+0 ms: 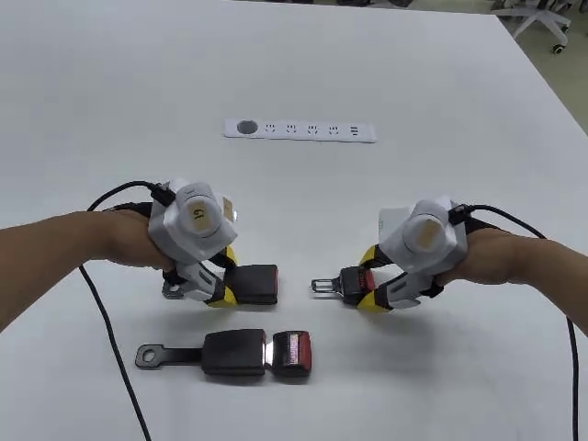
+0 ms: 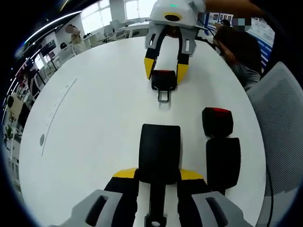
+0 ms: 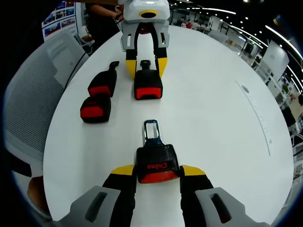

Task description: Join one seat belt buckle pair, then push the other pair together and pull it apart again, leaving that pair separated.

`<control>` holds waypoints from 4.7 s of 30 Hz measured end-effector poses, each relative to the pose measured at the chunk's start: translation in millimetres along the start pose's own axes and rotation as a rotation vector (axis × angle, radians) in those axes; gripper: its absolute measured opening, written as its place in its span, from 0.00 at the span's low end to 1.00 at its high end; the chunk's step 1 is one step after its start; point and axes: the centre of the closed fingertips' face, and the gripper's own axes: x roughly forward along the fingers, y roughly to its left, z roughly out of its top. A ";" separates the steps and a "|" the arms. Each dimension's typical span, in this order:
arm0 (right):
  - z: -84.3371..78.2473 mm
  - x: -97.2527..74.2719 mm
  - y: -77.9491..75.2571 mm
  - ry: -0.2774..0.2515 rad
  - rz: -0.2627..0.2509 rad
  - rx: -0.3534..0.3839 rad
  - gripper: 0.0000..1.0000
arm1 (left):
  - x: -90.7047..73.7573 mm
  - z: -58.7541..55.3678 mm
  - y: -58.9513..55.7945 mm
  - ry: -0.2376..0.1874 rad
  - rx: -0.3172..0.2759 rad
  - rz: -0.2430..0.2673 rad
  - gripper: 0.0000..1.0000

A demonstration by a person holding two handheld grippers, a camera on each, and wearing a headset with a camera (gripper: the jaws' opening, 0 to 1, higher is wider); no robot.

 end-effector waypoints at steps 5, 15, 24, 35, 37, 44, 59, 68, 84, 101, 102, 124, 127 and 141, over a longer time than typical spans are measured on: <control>2.0 -1.1 1.7 -0.001 0.004 -0.002 0.33 | 1.6 -2.8 2.3 0.000 0.001 -0.010 0.32; 2.9 -2.6 3.1 0.004 0.012 -0.014 0.32 | 3.2 -5.0 5.0 -0.003 0.002 -0.012 0.32; 2.2 0.6 1.2 0.003 0.008 -0.020 0.31 | 4.7 -6.5 5.6 0.008 0.005 -0.021 0.31; 11.2 2.7 2.7 -0.014 0.014 -0.010 0.31 | 5.2 -6.8 5.5 0.011 -0.002 -0.022 0.31; 14.4 1.4 4.3 -0.017 0.015 -0.010 0.31 | 4.5 -6.0 4.0 0.012 -0.002 -0.022 0.31; 19.3 8.1 2.2 -0.027 0.016 -0.013 0.31 | 4.7 -6.3 4.6 0.015 -0.007 -0.021 0.31; 33.6 15.7 5.1 -0.040 0.028 -0.025 0.31 | 5.1 -7.2 5.6 0.013 -0.009 -0.024 0.31; 45.1 12.0 11.0 -0.042 0.031 -0.039 0.31 | 5.3 -6.4 4.4 0.013 -0.010 -0.025 0.31; 55.7 25.8 11.9 -0.055 0.044 -0.066 0.31 | 5.0 -5.1 3.5 0.009 -0.006 -0.030 0.31; 59.2 27.6 14.9 -0.080 0.036 -0.057 0.30 | 5.1 -6.3 4.3 -0.003 -0.001 -0.033 0.31; 59.2 27.4 15.3 -0.082 0.036 -0.055 0.30 | 5.2 -6.3 4.4 -0.003 -0.002 -0.033 0.31; 57.8 32.1 14.8 -0.098 0.018 -0.045 0.30 | 4.4 -5.8 2.7 -0.006 -0.003 -0.034 0.31; 59.0 31.1 15.6 -0.098 0.020 -0.045 0.30 | 5.0 -6.4 3.3 -0.009 0.001 -0.035 0.31; 62.0 35.2 14.1 -0.096 0.021 -0.050 0.29 | 5.6 -6.7 3.9 -0.003 0.006 -0.039 0.30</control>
